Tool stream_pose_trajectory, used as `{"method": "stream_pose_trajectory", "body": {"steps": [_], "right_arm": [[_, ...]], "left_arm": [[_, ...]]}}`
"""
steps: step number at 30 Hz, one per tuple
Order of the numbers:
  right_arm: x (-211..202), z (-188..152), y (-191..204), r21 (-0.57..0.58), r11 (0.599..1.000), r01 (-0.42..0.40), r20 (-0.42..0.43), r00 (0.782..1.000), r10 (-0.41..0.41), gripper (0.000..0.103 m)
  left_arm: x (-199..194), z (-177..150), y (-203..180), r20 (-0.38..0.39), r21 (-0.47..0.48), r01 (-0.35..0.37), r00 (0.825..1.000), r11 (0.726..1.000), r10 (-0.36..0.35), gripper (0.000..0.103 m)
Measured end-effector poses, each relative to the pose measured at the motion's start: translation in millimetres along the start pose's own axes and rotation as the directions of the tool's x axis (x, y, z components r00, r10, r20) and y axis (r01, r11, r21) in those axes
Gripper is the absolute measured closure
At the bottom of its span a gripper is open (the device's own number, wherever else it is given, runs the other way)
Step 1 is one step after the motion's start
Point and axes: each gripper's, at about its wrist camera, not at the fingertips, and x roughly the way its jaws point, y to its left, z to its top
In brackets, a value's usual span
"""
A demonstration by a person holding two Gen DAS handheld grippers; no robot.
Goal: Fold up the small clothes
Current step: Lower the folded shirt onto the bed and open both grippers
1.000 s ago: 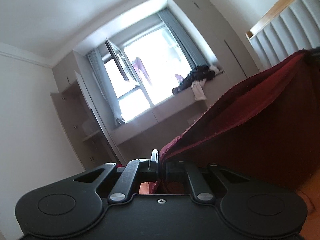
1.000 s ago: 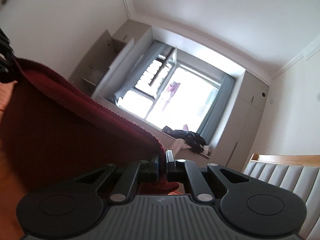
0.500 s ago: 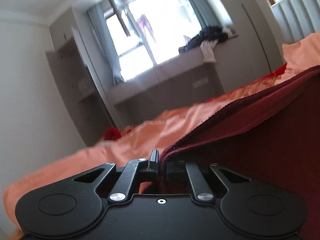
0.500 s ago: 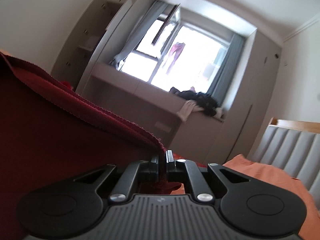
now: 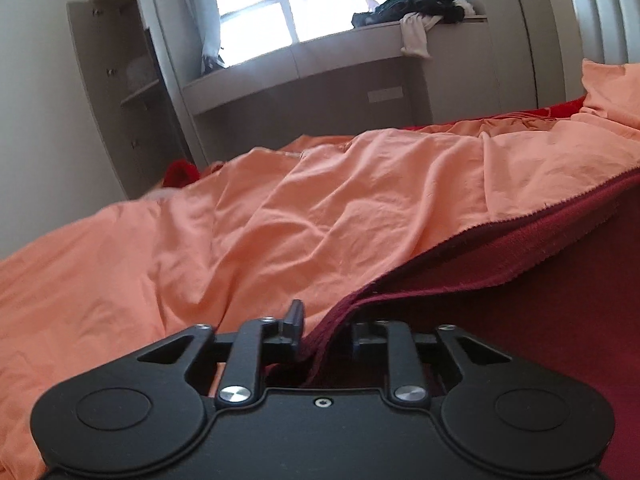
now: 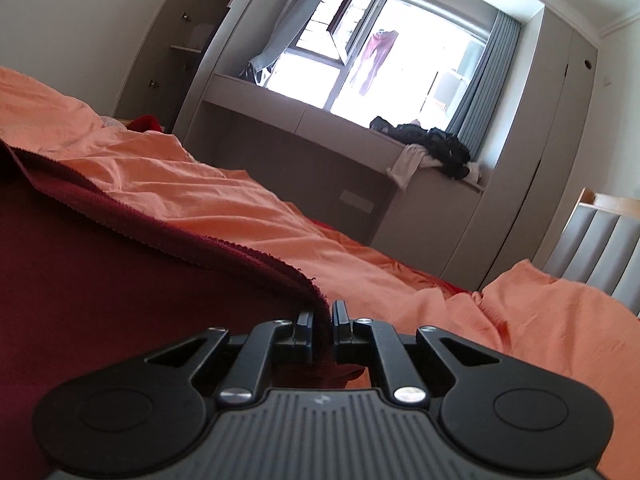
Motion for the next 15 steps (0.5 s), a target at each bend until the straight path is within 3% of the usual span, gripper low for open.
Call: {"method": "stream_pose_trajectory", "body": {"steps": [3,8,13,15], "right_arm": [[2.6,0.3,-5.1,0.021,1.000,-0.018,-0.014,1.000,0.019,0.079],[0.5,2.3,-14.0,0.047,0.999,-0.028,-0.015,0.999,0.029,0.037],[-3.9,-2.7,-19.7,0.063,0.997,-0.041,-0.028,0.999,0.043,0.013],[-0.5,-6.0,-22.1,0.068,0.997,-0.029,-0.049,0.998,0.032,0.010]], "left_arm": [[1.9,-0.1,3.7,-0.006,-0.020,-0.001,1.000,1.000,0.001,0.060],[-3.2,-2.2,6.6,0.001,-0.039,-0.028,1.000,0.999,0.028,0.034],[0.0,-1.9,21.5,-0.015,-0.109,-0.035,0.999,0.993,0.034,0.021],[5.2,-2.8,27.7,-0.034,-0.131,-0.060,0.998,0.990,0.056,0.018]]}}
